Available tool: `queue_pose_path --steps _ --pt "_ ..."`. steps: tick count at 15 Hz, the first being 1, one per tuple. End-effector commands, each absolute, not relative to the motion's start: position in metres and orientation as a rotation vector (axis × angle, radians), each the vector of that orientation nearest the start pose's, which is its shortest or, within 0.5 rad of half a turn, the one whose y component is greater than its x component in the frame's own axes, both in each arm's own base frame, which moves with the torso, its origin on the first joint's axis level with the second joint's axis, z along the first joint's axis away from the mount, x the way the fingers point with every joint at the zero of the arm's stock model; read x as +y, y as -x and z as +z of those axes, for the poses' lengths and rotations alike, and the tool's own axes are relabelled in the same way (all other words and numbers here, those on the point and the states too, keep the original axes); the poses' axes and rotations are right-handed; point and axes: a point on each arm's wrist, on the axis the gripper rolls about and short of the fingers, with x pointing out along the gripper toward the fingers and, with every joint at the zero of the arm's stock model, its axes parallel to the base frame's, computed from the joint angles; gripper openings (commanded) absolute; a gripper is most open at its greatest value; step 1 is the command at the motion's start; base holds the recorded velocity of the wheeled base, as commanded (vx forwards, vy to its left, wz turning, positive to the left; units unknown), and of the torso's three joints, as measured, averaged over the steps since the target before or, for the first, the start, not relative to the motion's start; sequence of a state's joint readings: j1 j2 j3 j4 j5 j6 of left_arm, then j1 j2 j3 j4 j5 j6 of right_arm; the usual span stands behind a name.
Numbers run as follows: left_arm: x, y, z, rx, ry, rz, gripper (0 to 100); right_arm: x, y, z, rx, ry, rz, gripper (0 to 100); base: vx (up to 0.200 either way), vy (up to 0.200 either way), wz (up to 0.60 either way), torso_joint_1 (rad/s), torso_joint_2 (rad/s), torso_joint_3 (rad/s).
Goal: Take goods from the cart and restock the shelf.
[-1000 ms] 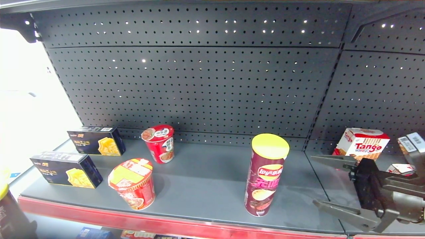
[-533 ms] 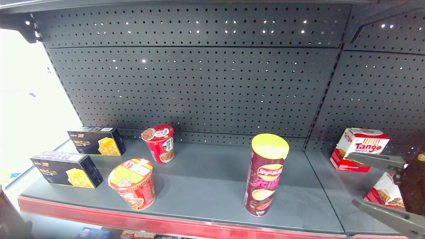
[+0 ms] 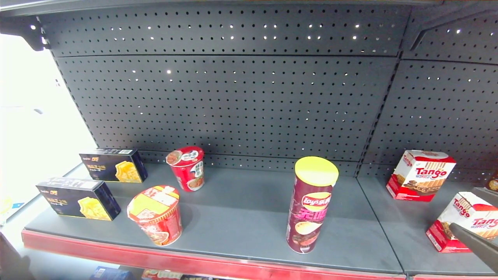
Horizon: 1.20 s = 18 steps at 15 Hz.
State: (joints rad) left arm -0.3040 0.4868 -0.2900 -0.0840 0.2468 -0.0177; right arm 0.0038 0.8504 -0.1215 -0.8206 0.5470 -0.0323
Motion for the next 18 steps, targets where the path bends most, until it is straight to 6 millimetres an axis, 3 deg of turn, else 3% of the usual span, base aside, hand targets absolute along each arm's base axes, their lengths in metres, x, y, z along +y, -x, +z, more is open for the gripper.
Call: queue_pose_path --steps 1,10,12,14,18 --pt "-0.001 -0.023 0.167 0.114 -0.014 -0.054 0 0.007 -0.057 0.161 -0.094 0.037 0.362 100 0.000 0.000 0.00 0.000 0.00 0.000" --pt "0.001 -0.018 0.157 0.114 -0.015 -0.027 0 -0.003 -0.016 0.122 0.026 0.001 -0.183 100 0.000 0.000 0.00 0.000 0.00 0.000" --pt "0.001 -0.016 0.153 0.112 -0.017 -0.027 0 -0.003 -0.007 0.110 0.008 0.001 -0.202 100 0.000 0.000 0.00 0.000 0.00 0.000" --pt "0.003 -0.013 0.156 0.084 -0.013 -0.007 0 0.000 0.018 0.084 -0.007 0.009 -0.222 100 0.000 0.000 0.00 0.000 0.00 0.000" --pt "0.003 -0.011 0.167 0.047 -0.028 -0.011 0 0.000 0.022 0.081 -0.014 -0.041 -0.281 100 0.000 0.000 0.00 0.000 0.00 0.000"
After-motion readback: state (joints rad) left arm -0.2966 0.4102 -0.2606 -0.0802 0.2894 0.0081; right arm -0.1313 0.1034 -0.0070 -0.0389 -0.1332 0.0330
